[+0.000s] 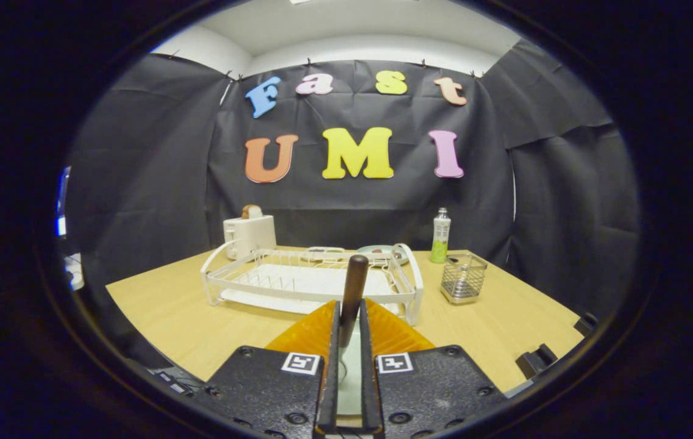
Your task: Take the plate from the dish rack, then take the spoon from the basket and place it into the plate.
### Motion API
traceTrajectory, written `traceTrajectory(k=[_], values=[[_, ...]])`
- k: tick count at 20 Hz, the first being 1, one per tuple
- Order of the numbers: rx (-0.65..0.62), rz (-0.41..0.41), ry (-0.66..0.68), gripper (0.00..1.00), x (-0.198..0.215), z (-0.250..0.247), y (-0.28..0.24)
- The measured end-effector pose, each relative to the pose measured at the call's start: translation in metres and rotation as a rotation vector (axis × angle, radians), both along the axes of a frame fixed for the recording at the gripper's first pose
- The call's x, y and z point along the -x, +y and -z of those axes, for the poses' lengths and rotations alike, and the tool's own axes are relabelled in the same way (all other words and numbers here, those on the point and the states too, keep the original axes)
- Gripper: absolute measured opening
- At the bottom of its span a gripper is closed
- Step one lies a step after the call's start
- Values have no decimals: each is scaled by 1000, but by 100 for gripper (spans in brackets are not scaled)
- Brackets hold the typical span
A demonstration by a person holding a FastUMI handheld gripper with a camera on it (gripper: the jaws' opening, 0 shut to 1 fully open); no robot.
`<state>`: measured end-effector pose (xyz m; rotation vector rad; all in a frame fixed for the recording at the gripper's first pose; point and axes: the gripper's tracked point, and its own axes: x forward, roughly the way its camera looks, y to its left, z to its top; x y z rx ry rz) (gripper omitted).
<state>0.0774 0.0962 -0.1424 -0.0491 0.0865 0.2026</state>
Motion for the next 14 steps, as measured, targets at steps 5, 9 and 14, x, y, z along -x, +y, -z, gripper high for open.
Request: traceTrajectory(k=[5,9,14], values=[[2,-26,10,51,6,-9,-9],[-99,-20,-6,93,16,-38,-24],[-64,65,-57,100,29,-75,-44]])
